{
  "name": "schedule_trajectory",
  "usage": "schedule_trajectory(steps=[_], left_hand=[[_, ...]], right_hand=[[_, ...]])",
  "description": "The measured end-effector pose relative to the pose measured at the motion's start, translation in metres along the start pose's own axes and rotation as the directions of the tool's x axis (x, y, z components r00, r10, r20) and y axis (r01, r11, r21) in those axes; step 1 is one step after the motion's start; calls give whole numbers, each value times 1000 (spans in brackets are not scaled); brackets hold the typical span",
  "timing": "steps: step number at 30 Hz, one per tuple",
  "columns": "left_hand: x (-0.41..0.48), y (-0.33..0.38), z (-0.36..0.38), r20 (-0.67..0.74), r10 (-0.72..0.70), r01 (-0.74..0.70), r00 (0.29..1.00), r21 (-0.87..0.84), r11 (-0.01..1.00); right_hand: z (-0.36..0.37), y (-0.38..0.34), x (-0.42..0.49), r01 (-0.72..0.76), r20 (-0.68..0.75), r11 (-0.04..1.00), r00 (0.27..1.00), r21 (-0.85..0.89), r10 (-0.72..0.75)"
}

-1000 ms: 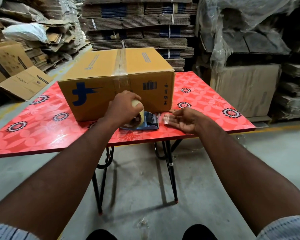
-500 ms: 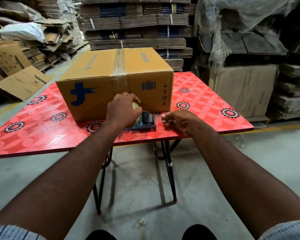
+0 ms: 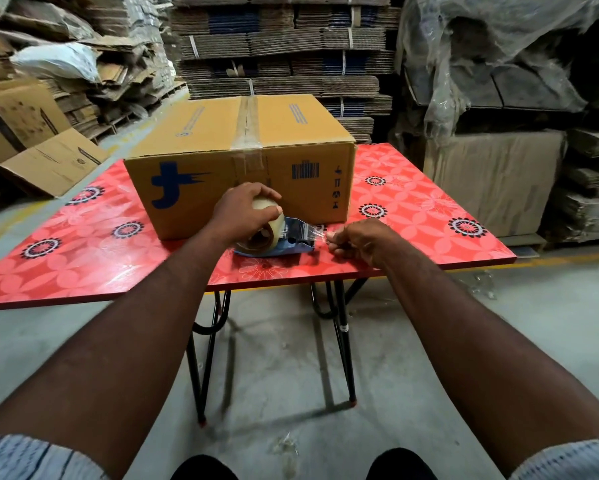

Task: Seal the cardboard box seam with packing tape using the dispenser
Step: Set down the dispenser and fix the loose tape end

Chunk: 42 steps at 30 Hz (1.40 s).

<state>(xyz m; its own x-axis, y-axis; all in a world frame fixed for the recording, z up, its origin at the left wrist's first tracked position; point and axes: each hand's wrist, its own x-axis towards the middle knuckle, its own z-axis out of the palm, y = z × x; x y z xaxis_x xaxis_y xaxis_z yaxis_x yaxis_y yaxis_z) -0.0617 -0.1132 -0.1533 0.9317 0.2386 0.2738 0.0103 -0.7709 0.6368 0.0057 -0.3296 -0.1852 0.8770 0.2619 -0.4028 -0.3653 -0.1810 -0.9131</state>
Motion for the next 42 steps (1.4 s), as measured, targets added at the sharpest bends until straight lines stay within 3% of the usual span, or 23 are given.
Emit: schedule_trajectory(steps=[9, 14, 18, 21, 23, 26, 35, 42], left_hand=[[-4, -3, -5, 29, -61, 66, 998, -243, 968], [-11, 7, 14, -130, 125, -116, 984, 78, 990], [-21, 17, 28, -262, 274, -147, 925, 417, 897], [-37, 33, 49, -224, 410, -261, 884, 490, 832], [-51, 42, 70, -149, 442, -341, 884, 441, 830], [-63, 39, 93, -100, 367, -319, 925, 323, 891], [-65, 20, 102, -206, 321, -274, 925, 224, 935], [-78, 2, 90, -238, 373, -338, 897, 175, 925]], right_hand=[[7, 3, -3, 12, -101, 996, 995, -84, -20], [6, 5, -1, 48, -139, 999, 989, -7, -48], [-1, 4, -6, 24, -14, 996, 1000, 83, -23], [-3, 4, -7, 33, 22, 992, 999, 120, -36], [-3, 4, -7, 45, 41, 985, 998, 164, -52], [-5, 7, -4, 73, 66, 986, 994, 151, -84], [-6, 12, -16, 65, 174, 979, 980, 191, -99], [-2, 27, -26, 7, 310, 963, 946, 269, -94]])
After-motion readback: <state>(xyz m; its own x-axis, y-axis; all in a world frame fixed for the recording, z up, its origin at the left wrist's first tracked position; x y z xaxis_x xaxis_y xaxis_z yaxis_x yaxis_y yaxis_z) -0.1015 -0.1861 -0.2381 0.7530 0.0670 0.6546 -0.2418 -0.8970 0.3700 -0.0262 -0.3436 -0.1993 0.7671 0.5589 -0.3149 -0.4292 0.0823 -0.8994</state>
